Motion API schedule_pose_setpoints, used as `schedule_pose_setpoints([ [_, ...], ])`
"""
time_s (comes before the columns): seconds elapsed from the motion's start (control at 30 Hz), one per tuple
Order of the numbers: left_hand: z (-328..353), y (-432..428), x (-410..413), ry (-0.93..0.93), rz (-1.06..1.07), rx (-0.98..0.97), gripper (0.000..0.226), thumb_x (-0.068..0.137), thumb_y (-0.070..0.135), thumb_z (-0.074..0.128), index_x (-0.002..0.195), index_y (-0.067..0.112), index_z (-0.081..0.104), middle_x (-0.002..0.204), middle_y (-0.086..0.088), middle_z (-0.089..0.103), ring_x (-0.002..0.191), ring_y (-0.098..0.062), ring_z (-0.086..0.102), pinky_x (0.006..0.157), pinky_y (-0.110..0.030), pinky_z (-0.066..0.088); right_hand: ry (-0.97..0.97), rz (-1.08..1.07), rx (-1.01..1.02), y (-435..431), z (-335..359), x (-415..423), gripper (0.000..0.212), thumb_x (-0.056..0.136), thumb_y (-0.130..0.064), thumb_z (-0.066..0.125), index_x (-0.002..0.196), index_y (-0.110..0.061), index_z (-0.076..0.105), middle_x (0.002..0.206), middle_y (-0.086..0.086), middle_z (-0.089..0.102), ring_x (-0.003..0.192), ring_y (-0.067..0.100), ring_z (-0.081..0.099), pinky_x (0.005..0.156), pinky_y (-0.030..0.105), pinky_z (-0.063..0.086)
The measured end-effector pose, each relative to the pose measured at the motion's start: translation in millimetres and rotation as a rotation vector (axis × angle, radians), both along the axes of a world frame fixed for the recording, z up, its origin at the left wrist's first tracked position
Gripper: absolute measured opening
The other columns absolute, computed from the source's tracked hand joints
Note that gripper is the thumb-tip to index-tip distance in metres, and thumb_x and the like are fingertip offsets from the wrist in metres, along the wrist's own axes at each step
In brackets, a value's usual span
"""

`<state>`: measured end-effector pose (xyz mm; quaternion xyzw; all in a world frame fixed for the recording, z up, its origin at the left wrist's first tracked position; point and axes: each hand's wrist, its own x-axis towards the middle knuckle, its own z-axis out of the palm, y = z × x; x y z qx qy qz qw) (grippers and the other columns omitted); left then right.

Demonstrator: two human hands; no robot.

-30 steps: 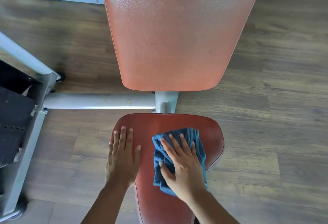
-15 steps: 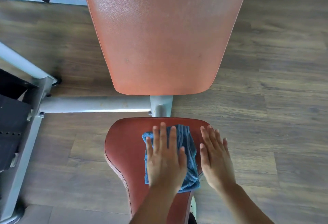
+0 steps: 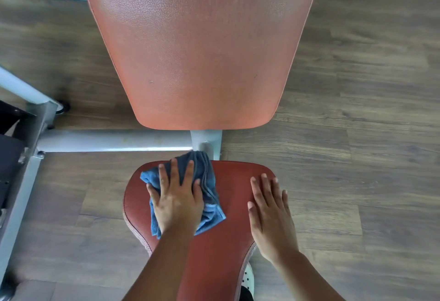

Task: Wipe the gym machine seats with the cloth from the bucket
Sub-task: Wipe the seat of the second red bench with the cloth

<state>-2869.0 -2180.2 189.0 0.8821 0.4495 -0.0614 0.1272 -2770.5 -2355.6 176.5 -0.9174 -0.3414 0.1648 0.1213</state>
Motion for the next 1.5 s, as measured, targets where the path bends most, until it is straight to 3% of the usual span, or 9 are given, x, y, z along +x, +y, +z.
schedule_pose_setpoints([
  [0.13, 1, -21, 21, 0.117, -0.011, -0.018, 0.081, 0.076, 0.081, 0.024, 0.143, 0.037, 0.033, 0.152, -0.015, 0.028, 0.141, -0.041, 0.016, 0.101, -0.071, 0.018, 0.012, -0.019, 0.008, 3, 0, -2, 0.054, 0.098, -0.043, 0.012, 0.150, -0.029, 0.012, 0.158, -0.004, 0.005, 0.147, 0.017, -0.004, 0.117, 0.029, -0.009],
  [0.3, 0, -22, -13, 0.030, -0.087, 0.063, 0.055, 0.086, 0.058, 0.033, 0.135, 0.037, 0.049, 0.147, -0.011, 0.039, 0.136, -0.035, 0.033, 0.095, -0.066, 0.034, 0.042, -0.010, -0.006, 4, 5, 0, 0.056, 0.095, -0.046, 0.003, 0.149, -0.032, 0.005, 0.158, -0.007, -0.004, 0.145, 0.012, -0.013, 0.115, 0.027, -0.014],
  [0.5, 0, -9, 1, 0.027, 0.023, 0.008, 0.055, 0.086, 0.050, 0.032, 0.131, 0.029, 0.055, 0.143, -0.015, 0.044, 0.132, -0.040, 0.038, 0.087, -0.065, 0.041, 0.041, -0.005, -0.007, 4, 5, -1, 0.056, 0.095, -0.046, 0.003, 0.149, -0.032, 0.005, 0.158, -0.006, -0.003, 0.145, 0.013, -0.012, 0.116, 0.029, -0.012],
  [0.7, 4, -19, -25, -0.077, -0.327, 0.066, 0.049, 0.086, 0.040, 0.037, 0.129, 0.028, 0.057, 0.143, -0.011, 0.045, 0.128, -0.035, 0.045, 0.081, -0.052, 0.049, 0.018, -0.081, -0.011, 13, 3, -8, 0.056, 0.095, -0.042, 0.011, 0.149, -0.026, 0.011, 0.158, 0.000, 0.007, 0.146, 0.018, -0.003, 0.117, 0.032, -0.007],
  [0.83, 5, 5, -39, -0.052, -0.170, 0.068, 0.049, 0.084, 0.037, 0.037, 0.125, 0.025, 0.061, 0.138, -0.012, 0.050, 0.123, -0.035, 0.050, 0.072, -0.048, 0.049, -0.043, -0.056, 0.003, 26, 4, -8, 0.054, 0.097, -0.039, 0.023, 0.149, -0.025, 0.024, 0.157, 0.003, 0.018, 0.146, 0.022, 0.009, 0.116, 0.038, 0.004],
  [0.93, 5, 5, -20, -0.011, -0.050, 0.018, 0.049, 0.085, 0.037, 0.036, 0.124, 0.021, 0.062, 0.137, -0.016, 0.051, 0.121, -0.037, 0.050, 0.074, -0.051, 0.048, -0.057, -0.004, 0.006, 40, 1, -7, 0.053, 0.098, -0.039, 0.024, 0.149, -0.025, 0.027, 0.157, 0.002, 0.018, 0.145, 0.022, 0.011, 0.116, 0.036, 0.003],
  [1.1, 6, -18, -30, -0.083, -0.262, 0.044, 0.050, 0.085, 0.036, 0.038, 0.130, 0.026, 0.057, 0.141, -0.010, 0.047, 0.129, -0.029, 0.040, 0.084, -0.055, 0.046, -0.087, 0.058, -0.022, 42, -7, -7, 0.054, 0.097, -0.038, 0.026, 0.148, -0.020, 0.029, 0.156, 0.004, 0.021, 0.145, 0.023, 0.011, 0.115, 0.039, 0.005],
  [1.23, 4, -15, -48, -0.107, -0.208, 0.078, 0.048, 0.086, 0.037, 0.038, 0.129, 0.028, 0.058, 0.142, -0.009, 0.047, 0.133, -0.028, 0.038, 0.098, -0.061, 0.033, -0.087, 0.059, -0.036, 41, -6, -7, 0.055, 0.098, -0.040, 0.023, 0.148, -0.019, 0.029, 0.156, 0.006, 0.023, 0.145, 0.022, 0.010, 0.114, 0.039, 0.006],
  [1.5, -1, -23, -39, -0.168, -0.279, 0.101, 0.050, 0.082, 0.026, 0.039, 0.127, 0.018, 0.060, 0.138, -0.019, 0.049, 0.129, -0.034, 0.037, 0.094, -0.062, 0.041, -0.100, 0.055, -0.044, 43, -10, -9, 0.055, 0.096, -0.038, 0.026, 0.148, -0.020, 0.031, 0.156, 0.005, 0.023, 0.145, 0.025, 0.014, 0.115, 0.041, 0.007],
])
